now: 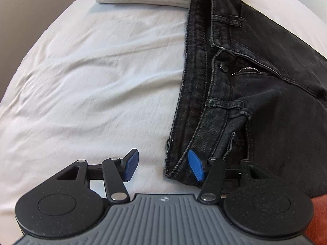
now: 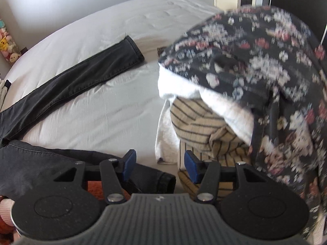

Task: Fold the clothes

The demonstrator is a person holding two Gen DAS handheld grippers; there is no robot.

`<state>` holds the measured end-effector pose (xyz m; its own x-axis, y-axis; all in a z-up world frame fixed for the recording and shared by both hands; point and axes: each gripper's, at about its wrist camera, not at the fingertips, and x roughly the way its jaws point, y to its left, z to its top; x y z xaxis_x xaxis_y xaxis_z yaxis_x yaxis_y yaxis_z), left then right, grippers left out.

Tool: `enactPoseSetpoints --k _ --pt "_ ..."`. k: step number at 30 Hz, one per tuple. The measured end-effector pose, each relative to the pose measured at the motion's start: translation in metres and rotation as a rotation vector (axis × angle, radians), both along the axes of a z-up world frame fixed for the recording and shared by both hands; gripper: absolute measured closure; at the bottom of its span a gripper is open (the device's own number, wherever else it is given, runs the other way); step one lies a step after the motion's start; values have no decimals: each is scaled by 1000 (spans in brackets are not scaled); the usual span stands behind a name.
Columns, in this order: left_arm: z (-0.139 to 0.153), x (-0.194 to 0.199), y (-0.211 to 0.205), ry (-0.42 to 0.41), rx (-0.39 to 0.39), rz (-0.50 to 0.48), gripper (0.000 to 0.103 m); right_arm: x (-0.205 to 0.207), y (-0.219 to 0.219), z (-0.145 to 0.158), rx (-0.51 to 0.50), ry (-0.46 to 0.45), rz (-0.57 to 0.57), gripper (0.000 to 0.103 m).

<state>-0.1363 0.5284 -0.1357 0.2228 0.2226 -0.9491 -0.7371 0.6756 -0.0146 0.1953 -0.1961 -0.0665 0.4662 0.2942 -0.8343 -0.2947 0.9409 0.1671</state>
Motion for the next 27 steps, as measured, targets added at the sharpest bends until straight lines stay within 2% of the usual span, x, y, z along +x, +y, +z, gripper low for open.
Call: enactPoseSetpoints --k 2,4,7,11,12,13,16,17,22,24,27 --pt "-3 3 0 12 0 4 39 5 -6 -10 33 52 -14 48" --pt "-5 6 -1 28 7 3 39 11 -10 -21 74 103 -28 55" --pt "-6 11 -2 49 17 6 39 21 -14 -37 124 172 -54 55" --pt "-6 16 -3 76 27 13 39 26 -14 -54 92 210 -81 56" --pt "-7 18 -4 83 31 13 39 26 -15 -55 96 212 -83 65" --pt "-7 20 -4 89 33 14 39 25 -15 -54 103 204 -81 74" --pt "-8 24 -4 106 36 21 39 23 -17 -49 125 181 -76 82" --pt "-8 25 -5 112 38 23 39 22 -16 -45 130 163 -71 83" --pt "-9 33 -7 150 61 7 39 32 2 6 125 -38 4 85" --pt "-9 34 -7 158 62 7 39 49 12 20 116 -80 15 85" --pt "-9 34 -7 160 61 12 39 78 31 23 84 -100 21 86"
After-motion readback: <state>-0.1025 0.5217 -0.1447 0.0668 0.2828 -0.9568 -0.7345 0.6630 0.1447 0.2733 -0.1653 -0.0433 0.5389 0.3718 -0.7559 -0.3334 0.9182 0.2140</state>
